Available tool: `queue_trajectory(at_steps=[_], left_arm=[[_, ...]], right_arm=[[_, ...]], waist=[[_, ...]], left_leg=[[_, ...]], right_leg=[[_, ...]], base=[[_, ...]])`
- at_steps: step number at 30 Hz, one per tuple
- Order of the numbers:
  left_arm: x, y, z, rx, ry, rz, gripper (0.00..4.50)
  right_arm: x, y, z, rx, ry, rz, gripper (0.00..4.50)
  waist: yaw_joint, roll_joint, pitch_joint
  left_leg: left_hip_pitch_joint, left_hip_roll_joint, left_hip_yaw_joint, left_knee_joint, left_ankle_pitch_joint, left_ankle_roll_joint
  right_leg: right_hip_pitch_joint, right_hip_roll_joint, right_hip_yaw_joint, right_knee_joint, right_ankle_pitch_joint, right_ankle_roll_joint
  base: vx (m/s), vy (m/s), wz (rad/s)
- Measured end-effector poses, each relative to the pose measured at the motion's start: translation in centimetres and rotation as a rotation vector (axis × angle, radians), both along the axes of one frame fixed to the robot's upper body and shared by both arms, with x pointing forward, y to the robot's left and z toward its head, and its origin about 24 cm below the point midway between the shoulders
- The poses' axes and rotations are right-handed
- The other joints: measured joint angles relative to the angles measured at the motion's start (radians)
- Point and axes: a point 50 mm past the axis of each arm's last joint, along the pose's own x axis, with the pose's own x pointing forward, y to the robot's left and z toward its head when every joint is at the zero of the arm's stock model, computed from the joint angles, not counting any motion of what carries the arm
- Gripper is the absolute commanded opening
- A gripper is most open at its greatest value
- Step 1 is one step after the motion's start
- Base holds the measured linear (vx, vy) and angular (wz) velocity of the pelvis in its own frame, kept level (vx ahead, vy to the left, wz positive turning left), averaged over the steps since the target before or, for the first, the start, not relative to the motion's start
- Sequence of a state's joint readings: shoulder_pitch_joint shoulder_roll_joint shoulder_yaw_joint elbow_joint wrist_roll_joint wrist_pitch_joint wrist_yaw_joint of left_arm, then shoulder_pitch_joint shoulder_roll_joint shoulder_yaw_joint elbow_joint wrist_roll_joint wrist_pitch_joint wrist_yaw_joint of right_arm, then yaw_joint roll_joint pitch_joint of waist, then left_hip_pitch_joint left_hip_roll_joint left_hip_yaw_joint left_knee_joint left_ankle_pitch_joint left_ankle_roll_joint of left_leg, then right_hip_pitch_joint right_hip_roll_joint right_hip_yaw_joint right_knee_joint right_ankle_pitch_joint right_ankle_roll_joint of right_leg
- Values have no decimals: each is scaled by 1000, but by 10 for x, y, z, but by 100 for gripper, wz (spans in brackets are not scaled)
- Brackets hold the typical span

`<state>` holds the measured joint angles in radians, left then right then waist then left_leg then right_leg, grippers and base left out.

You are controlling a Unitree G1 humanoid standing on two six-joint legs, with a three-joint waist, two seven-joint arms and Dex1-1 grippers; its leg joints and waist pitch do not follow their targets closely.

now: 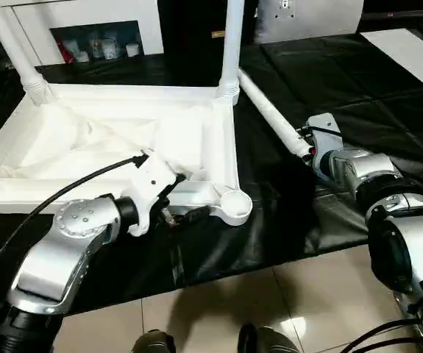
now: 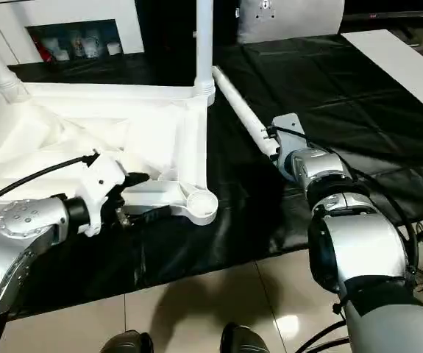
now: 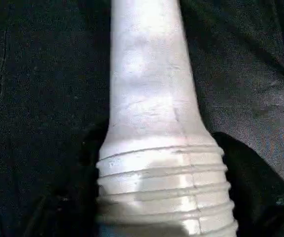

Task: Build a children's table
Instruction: Pick table leg

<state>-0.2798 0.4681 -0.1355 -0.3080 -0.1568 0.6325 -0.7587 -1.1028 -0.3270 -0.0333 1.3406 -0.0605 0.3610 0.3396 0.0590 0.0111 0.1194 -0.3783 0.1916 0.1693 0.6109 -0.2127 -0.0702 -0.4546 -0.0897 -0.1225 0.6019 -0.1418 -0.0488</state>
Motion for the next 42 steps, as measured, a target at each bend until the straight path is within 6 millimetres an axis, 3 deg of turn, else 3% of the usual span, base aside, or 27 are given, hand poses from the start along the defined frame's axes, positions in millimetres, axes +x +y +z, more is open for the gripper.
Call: queue_trajectory(at_steps=[6, 13, 18, 23, 26, 30, 34, 38, 42], left_arm=[[2, -1, -3, -8, 9, 3, 450], [12, -13, -4, -57, -8, 23, 450], [24, -21, -6, -96, -60, 95, 450], [37, -36, -2, -200, -89, 150, 450], [47, -50, 16, -284, -142, 148, 450], [53, -51, 23, -372, -149, 181, 450], [60, -60, 44, -648, -71, 180, 450], [62, -75, 73, -860, -7, 82, 450], [64, -81, 79, -982, 109, 23, 450]], right_arm=[[0, -1, -1, 11, -1, -11, 276], [-2, -5, -6, 138, -35, -104, 274], [0, -7, -3, 317, -165, -184, 274], [2, 0, 6, 655, -333, -208, 274], [-3, 13, 10, 814, -440, -119, 274], [-19, 13, 15, 926, -549, 5, 274], [-46, 30, 33, 1075, -610, 276, 274], [-62, 52, 48, 1111, -588, 521, 274], [-73, 68, 41, 1090, -509, 639, 274]], waist=[[0, 0, 0], [4, 1, -2], [3, 5, -5], [6, 17, -13], [12, 20, -16], [30, 22, -19], [43, 22, -19], [47, 6, -31], [49, -4, -38]], left_leg=[[2, 0, 1, 1, 0, 0], [6, 1, 0, 6, 1, -2], [5, 1, 0, 14, 1, -2], [5, 1, 0, 19, 2, -1], [4, 2, 0, 21, 3, 0], [3, 2, 0, 21, 5, 4], [1, 2, -1, 23, 6, 5], [1, 2, 0, 22, 7, 6], [-1, 1, -1, 22, 7, 5]], right_leg=[[0, 0, 1, 4, -1, -2], [1, -1, 1, 13, -3, -5], [2, -1, 1, 18, -2, -6], [3, -1, 1, 20, 0, -7], [3, -1, 0, 22, 1, -7], [3, -1, 0, 22, 1, -6], [3, -1, -1, 19, 0, 1], [4, -1, -1, 14, 3, 3], [6, -1, -2, 7, 6, 7]], base=[[0, 0, 0], [0, 0, 0], [0, 0, 0], [0, 0, 0], [0, 0, 0], [0, 0, 0], [0, 0, 0], [0, 0, 0], [0, 0, 0]])
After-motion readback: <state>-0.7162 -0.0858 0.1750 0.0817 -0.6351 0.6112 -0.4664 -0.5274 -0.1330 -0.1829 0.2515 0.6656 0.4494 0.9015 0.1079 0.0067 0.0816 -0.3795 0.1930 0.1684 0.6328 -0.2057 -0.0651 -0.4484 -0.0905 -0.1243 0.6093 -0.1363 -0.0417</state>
